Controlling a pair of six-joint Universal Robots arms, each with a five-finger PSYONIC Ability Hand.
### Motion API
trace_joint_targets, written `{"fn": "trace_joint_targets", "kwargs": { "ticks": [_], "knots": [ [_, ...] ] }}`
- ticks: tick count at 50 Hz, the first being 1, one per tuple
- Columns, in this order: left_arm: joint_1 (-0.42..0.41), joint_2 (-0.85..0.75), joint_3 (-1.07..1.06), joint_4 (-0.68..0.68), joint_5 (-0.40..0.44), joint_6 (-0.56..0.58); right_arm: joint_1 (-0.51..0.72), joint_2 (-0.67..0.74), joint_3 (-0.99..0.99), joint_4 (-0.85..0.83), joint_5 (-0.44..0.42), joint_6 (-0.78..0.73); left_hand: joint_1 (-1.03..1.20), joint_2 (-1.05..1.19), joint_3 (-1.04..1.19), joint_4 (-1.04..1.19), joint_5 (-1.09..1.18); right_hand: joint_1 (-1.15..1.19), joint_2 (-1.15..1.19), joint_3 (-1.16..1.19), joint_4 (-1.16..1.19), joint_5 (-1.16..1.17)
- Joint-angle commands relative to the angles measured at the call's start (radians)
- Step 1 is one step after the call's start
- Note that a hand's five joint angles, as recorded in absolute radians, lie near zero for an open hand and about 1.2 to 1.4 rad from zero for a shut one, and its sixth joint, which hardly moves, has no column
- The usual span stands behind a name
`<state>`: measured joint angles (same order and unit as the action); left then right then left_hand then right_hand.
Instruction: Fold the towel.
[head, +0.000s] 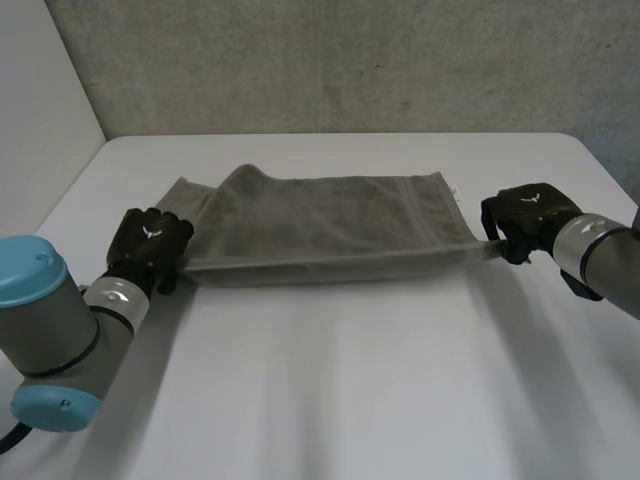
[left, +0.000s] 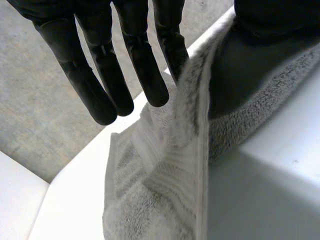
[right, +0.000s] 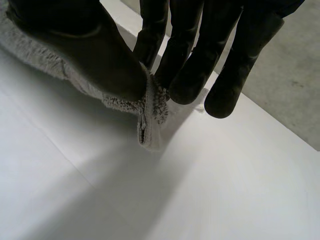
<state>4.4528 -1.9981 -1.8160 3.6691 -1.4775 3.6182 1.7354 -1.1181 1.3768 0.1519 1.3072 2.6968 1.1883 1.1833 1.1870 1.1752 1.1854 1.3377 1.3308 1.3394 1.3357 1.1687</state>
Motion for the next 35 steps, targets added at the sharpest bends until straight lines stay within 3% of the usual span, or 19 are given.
{"fn": "trace_joint_targets", "kwargs": {
  "ticks": [1,13,15,19,24,26,29,35],
  "knots": [
    [-0.003,-0.030,-0.006,-0.001,0.000,0.002,-0.040,0.004,0.071,-0.153,0.007,0.101,-0.200,-0.195,-0.198,-0.187,-0.371,0.059,0.065,0.057,0.061,0.053],
    [0.006,-0.057,-0.011,-0.004,-0.001,-0.001,-0.053,0.015,0.088,-0.183,0.029,0.118,-0.165,-0.159,-0.163,-0.151,-0.336,0.059,0.065,0.057,0.061,0.053],
    [0.010,-0.047,-0.022,-0.012,-0.001,-0.001,-0.053,0.012,0.090,-0.189,0.044,0.116,0.205,0.210,0.207,0.219,0.034,0.059,0.065,0.057,0.061,0.053],
    [0.019,-0.028,-0.032,-0.015,0.002,-0.001,-0.046,0.004,0.090,-0.183,0.047,0.104,0.208,0.213,0.209,0.221,0.036,0.059,0.065,0.057,0.061,0.053],
    [0.036,0.122,-0.065,-0.026,0.025,0.000,-0.048,-0.046,0.070,-0.152,0.046,0.084,0.208,0.213,0.209,0.221,0.036,0.059,0.065,0.057,0.061,0.053],
    [0.033,0.237,-0.086,-0.047,0.049,-0.001,-0.050,-0.153,0.054,-0.092,0.035,0.034,0.208,0.213,0.209,0.221,0.036,0.059,0.065,0.057,0.061,0.053],
    [0.029,0.291,-0.095,-0.067,0.054,0.000,-0.051,-0.195,0.045,-0.055,0.034,0.004,0.208,0.213,0.209,0.221,0.036,0.059,0.065,0.057,0.061,0.053],
    [0.026,0.484,-0.109,-0.238,0.062,0.017,-0.053,-0.273,0.008,0.110,0.034,-0.118,0.208,0.213,0.209,0.221,0.036,0.059,0.065,0.057,0.061,0.053]
  ]
}}
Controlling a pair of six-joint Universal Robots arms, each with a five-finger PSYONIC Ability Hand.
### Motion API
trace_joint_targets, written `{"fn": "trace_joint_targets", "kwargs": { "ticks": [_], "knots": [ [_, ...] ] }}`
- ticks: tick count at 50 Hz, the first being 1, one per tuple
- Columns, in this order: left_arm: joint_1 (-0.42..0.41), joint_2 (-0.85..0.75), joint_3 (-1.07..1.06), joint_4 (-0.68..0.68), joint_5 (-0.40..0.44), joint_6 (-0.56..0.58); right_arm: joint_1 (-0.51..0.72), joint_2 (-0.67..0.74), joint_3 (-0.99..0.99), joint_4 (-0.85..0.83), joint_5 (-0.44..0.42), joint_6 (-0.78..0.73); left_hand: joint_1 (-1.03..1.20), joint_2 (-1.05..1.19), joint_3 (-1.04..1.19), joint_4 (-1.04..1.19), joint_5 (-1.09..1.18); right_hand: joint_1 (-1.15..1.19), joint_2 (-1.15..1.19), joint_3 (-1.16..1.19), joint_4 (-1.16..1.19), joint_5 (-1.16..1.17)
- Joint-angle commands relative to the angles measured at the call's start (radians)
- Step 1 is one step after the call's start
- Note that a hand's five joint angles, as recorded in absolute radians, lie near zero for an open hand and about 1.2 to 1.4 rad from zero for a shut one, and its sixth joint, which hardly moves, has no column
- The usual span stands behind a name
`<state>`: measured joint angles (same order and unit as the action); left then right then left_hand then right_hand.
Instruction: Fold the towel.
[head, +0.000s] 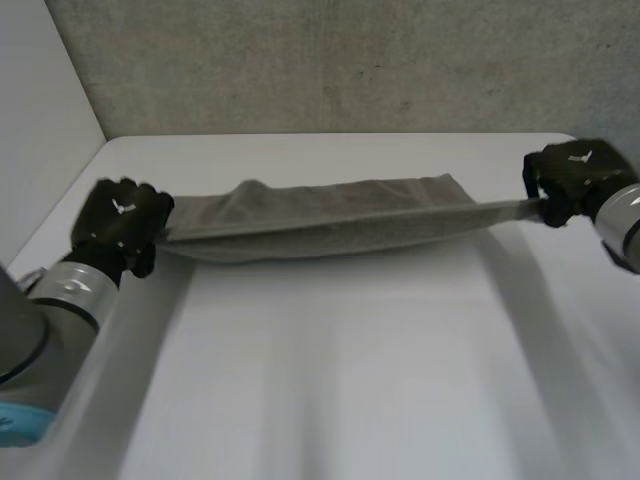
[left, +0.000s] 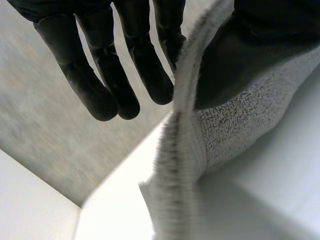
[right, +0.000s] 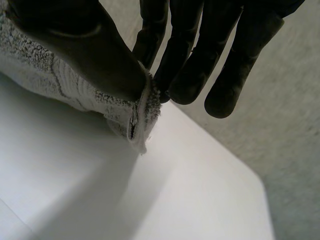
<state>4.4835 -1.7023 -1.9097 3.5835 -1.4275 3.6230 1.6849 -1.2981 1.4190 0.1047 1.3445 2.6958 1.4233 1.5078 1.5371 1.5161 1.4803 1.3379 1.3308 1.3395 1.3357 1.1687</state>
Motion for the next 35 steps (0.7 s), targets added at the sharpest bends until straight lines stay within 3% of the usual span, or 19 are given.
{"fn": "trace_joint_targets", "kwargs": {
  "ticks": [1,10,12,16,22,35],
  "knots": [
    [-0.004,0.217,-0.018,-0.199,0.018,0.020,-0.004,-0.108,-0.037,0.208,-0.004,-0.157,-0.027,-0.112,-0.141,-0.120,-0.259,0.058,0.065,0.057,0.061,0.053],
    [0.003,0.266,-0.040,-0.370,0.084,0.169,-0.048,-0.173,-0.028,0.446,-0.016,-0.364,-0.027,-0.112,-0.141,-0.120,-0.259,0.058,0.065,0.057,0.061,0.053],
    [0.008,0.263,-0.049,-0.399,0.096,0.236,-0.056,-0.173,-0.028,0.452,-0.024,-0.379,-0.027,-0.112,-0.141,-0.120,-0.259,0.058,0.065,0.057,0.061,0.053],
    [0.013,0.245,-0.049,-0.396,0.101,0.263,-0.065,-0.165,-0.029,0.446,-0.038,-0.389,-0.027,-0.112,-0.141,-0.120,-0.259,0.058,0.065,0.057,0.061,0.053],
    [0.026,0.042,0.023,-0.326,0.148,0.261,-0.056,-0.011,-0.066,0.356,-0.081,-0.377,-0.027,-0.112,-0.141,-0.120,-0.259,0.058,0.065,0.057,0.061,0.053],
    [-0.007,-0.421,0.439,-0.285,0.144,0.264,0.032,0.338,-0.365,0.220,0.012,-0.252,-0.027,-0.112,-0.141,-0.120,-0.259,0.058,0.065,0.057,0.061,0.053]
  ]
}}
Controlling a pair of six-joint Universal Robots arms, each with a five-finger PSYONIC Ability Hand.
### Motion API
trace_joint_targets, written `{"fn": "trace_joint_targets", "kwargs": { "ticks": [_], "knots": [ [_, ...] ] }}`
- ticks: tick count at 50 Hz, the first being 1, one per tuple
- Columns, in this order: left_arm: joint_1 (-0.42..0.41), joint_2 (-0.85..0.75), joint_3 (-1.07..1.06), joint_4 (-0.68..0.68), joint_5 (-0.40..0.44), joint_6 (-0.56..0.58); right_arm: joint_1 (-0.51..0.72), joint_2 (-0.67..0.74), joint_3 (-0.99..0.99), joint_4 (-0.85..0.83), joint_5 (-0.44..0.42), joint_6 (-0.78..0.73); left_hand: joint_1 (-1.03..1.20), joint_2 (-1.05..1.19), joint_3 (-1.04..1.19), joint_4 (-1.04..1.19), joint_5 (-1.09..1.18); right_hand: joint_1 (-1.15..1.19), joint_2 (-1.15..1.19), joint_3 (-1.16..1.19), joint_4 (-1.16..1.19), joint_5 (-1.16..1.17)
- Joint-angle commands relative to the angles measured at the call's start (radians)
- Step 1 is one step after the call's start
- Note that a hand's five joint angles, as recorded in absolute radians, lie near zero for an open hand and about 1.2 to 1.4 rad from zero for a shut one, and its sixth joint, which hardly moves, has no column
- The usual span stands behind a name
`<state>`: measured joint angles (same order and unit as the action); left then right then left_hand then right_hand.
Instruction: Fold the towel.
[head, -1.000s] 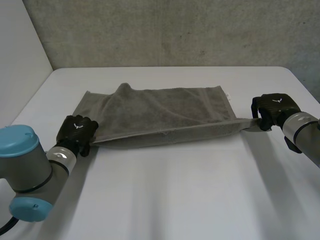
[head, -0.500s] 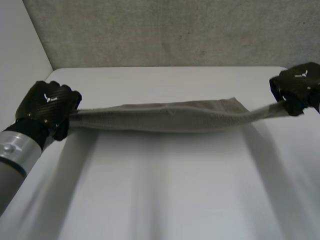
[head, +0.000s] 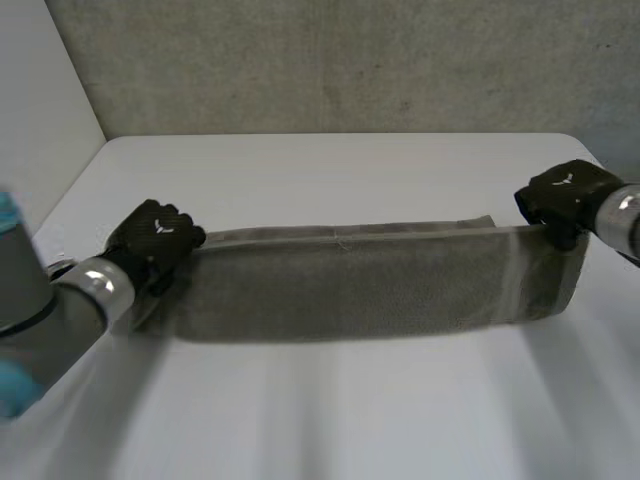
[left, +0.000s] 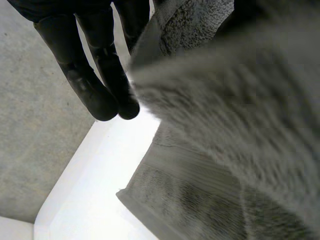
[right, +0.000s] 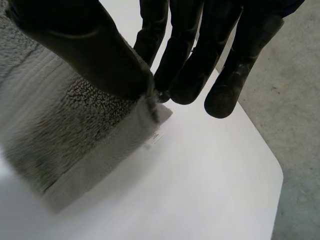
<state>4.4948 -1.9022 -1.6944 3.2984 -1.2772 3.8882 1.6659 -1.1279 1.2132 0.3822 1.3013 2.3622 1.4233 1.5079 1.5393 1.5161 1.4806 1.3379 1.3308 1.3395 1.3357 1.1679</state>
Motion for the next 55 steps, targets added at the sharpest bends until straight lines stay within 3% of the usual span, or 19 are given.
{"fn": "trace_joint_targets", "kwargs": {
  "ticks": [1,8,18,19,20,22,23,24,29,35,43,49,55],
  "knots": [
    [-0.023,-0.271,0.281,-0.002,-0.010,-0.001,0.054,0.204,-0.196,-0.072,0.065,0.094,-0.027,-0.112,-0.143,-0.120,-0.259,0.058,0.065,0.057,0.061,0.054],
    [-0.029,-0.446,0.496,0.000,-0.010,-0.007,0.087,0.370,-0.377,-0.098,0.095,0.114,-0.027,-0.112,-0.143,-0.120,-0.259,0.058,0.065,0.057,0.061,0.054],
    [-0.032,-0.557,0.639,0.006,-0.005,-0.007,0.100,0.505,-0.534,-0.114,0.098,0.144,-0.027,-0.112,-0.143,-0.120,-0.259,0.058,0.065,0.057,0.061,0.054],
    [-0.032,-0.570,0.654,0.006,-0.005,-0.009,0.110,0.522,-0.555,-0.114,0.101,0.144,-0.027,-0.112,-0.143,-0.120,-0.259,-0.150,-0.143,-0.151,-0.148,-0.154],
    [-0.032,-0.571,0.654,0.006,-0.005,-0.009,0.110,0.522,-0.555,-0.114,0.101,0.144,-0.027,-0.112,-0.143,-0.120,-0.259,-0.152,-0.145,-0.154,-0.150,-0.157],
    [-0.034,-0.586,0.671,0.006,-0.011,-0.007,0.127,0.553,-0.598,-0.114,0.124,0.143,-0.993,-1.078,-1.109,-1.086,-1.225,-1.163,-1.156,-1.165,-1.161,-1.168],
    [-0.034,-0.586,0.671,0.006,-0.011,-0.007,0.127,0.553,-0.598,-0.114,0.124,0.143,-0.998,-1.083,-1.114,-1.091,-1.230,-1.163,-1.156,-1.165,-1.161,-1.168],
    [-0.034,-0.586,0.674,0.004,-0.013,-0.007,0.129,0.556,-0.613,-0.111,0.141,0.143,-1.237,-1.321,-1.353,-1.330,-1.469,-1.163,-1.156,-1.165,-1.161,-1.168],
    [-0.037,-0.566,0.670,0.001,-0.014,-0.026,0.133,0.520,-0.624,-0.114,0.153,0.155,-1.230,-1.315,-1.346,-1.323,-1.462,-1.163,-1.156,-1.165,-1.161,-1.168],
    [-0.059,-0.426,0.616,-0.003,-0.013,-0.144,0.150,0.359,-0.575,-0.160,0.148,0.233,-1.224,-1.309,-1.340,-1.317,-1.456,-1.163,-1.156,-1.165,-1.161,-1.168],
    [-0.060,-0.099,0.405,0.012,-0.008,-0.383,0.179,0.082,-0.374,-0.166,0.151,0.239,-1.216,-1.300,-1.332,-1.309,-1.448,-1.163,-1.156,-1.165,-1.161,-1.168],
    [-0.059,0.115,0.227,0.064,-0.013,-0.481,0.181,-0.033,-0.214,-0.096,0.153,0.233,-1.213,-1.297,-1.329,-1.306,-1.445,-1.163,-1.156,-1.165,-1.161,-1.168],
    [-0.056,0.226,0.079,0.138,-0.014,-0.559,0.169,-0.066,-0.069,-0.009,0.153,0.190,-1.210,-1.294,-1.326,-1.303,-1.442,-1.163,-1.156,-1.165,-1.161,-1.168]
  ]
}}
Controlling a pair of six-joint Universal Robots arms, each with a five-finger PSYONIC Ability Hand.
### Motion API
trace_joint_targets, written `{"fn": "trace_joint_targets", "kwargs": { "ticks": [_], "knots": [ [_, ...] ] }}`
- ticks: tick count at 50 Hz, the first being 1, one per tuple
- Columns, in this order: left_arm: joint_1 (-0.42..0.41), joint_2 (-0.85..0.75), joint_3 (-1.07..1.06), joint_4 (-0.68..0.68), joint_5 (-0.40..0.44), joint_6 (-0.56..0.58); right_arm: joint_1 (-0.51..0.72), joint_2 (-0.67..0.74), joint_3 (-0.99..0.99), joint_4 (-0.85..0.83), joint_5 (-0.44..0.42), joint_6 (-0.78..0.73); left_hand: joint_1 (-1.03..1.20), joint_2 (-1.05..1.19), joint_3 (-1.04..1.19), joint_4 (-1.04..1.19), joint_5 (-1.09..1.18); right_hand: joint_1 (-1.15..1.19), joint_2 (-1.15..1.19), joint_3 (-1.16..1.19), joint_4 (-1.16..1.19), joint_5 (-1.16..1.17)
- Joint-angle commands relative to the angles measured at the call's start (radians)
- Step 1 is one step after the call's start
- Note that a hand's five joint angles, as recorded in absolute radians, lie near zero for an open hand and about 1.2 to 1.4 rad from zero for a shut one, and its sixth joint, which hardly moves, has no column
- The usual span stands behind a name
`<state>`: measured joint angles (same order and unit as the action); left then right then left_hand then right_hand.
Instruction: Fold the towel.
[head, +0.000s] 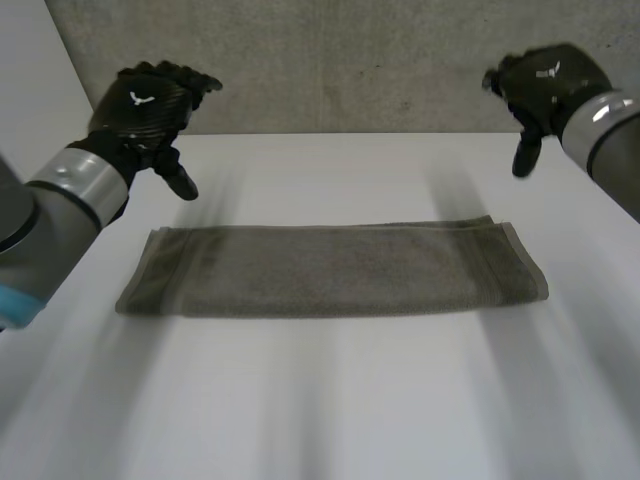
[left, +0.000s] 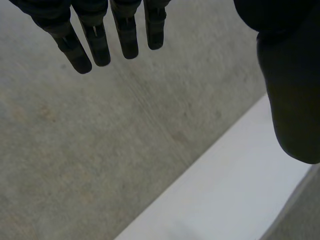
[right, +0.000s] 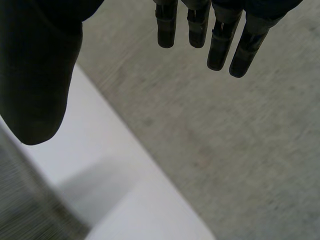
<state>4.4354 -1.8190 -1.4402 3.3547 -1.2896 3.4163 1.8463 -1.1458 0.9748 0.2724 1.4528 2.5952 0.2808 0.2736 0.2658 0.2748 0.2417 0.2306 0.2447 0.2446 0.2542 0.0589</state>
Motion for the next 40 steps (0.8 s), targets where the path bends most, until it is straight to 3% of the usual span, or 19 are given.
{"fn": "trace_joint_targets", "kwargs": {
  "ticks": [1,8,13,25,28,30,31,32,34,40],
  "knots": [
    [0.007,0.173,-0.225,0.109,-0.002,-0.109,-0.016,-0.049,0.227,0.106,-0.003,-0.056,-0.067,-0.060,-0.052,-0.061,-0.203,-0.056,-0.070,-0.070,-0.080,-0.059],
    [0.010,0.214,-0.396,0.249,-0.004,-0.187,-0.026,-0.043,0.432,-0.005,-0.009,-0.070,-0.061,-0.054,-0.046,-0.055,-0.197,-0.040,-0.054,-0.054,-0.064,-0.043],
    [-0.002,0.190,-0.483,0.376,-0.052,-0.206,-0.082,0.027,0.560,-0.238,-0.014,-0.069,-0.061,-0.054,-0.046,-0.055,-0.197,0.018,0.004,0.004,-0.005,0.016],
    [-0.014,0.063,-0.493,0.420,-0.112,-0.203,-0.134,0.161,0.564,-0.389,-0.014,-0.072,-0.061,-0.054,-0.046,-0.055,-0.197,0.268,0.254,0.254,0.245,0.266],
    [-0.014,0.056,-0.496,0.422,-0.111,-0.203,-0.144,0.196,0.550,-0.397,-0.014,-0.075,-0.064,-0.057,-0.049,-0.058,-0.200,0.371,0.357,0.357,0.347,0.368],
    [-0.013,0.055,-0.500,0.422,-0.109,-0.203,-0.156,0.212,0.530,-0.398,-0.011,-0.075,-0.064,-0.057,-0.049,-0.058,-0.200,0.715,0.701,0.701,0.692,0.713],
    [-0.011,0.056,-0.505,0.424,-0.109,-0.203,-0.156,0.212,0.530,-0.398,-0.011,-0.075,-0.064,-0.057,-0.049,-0.058,-0.200,0.718,0.703,0.703,0.694,0.715],
    [-0.011,0.058,-0.508,0.424,-0.109,-0.203,-0.168,0.213,0.522,-0.400,-0.008,-0.075,-0.064,-0.057,-0.049,-0.058,-0.200,1.026,1.011,1.012,1.002,1.023],
    [-0.011,0.061,-0.509,0.425,-0.109,-0.204,-0.188,0.209,0.518,-0.403,-0.002,-0.073,-0.064,-0.057,-0.049,-0.058,-0.200,1.164,1.150,1.150,1.141,1.161],
    [-0.013,0.073,-0.511,0.428,-0.112,-0.209,-0.277,0.126,0.496,-0.421,0.053,-0.098,-0.067,-0.060,-0.052,-0.061,-0.203,1.166,1.152,1.152,1.142,1.163]
  ]
}}
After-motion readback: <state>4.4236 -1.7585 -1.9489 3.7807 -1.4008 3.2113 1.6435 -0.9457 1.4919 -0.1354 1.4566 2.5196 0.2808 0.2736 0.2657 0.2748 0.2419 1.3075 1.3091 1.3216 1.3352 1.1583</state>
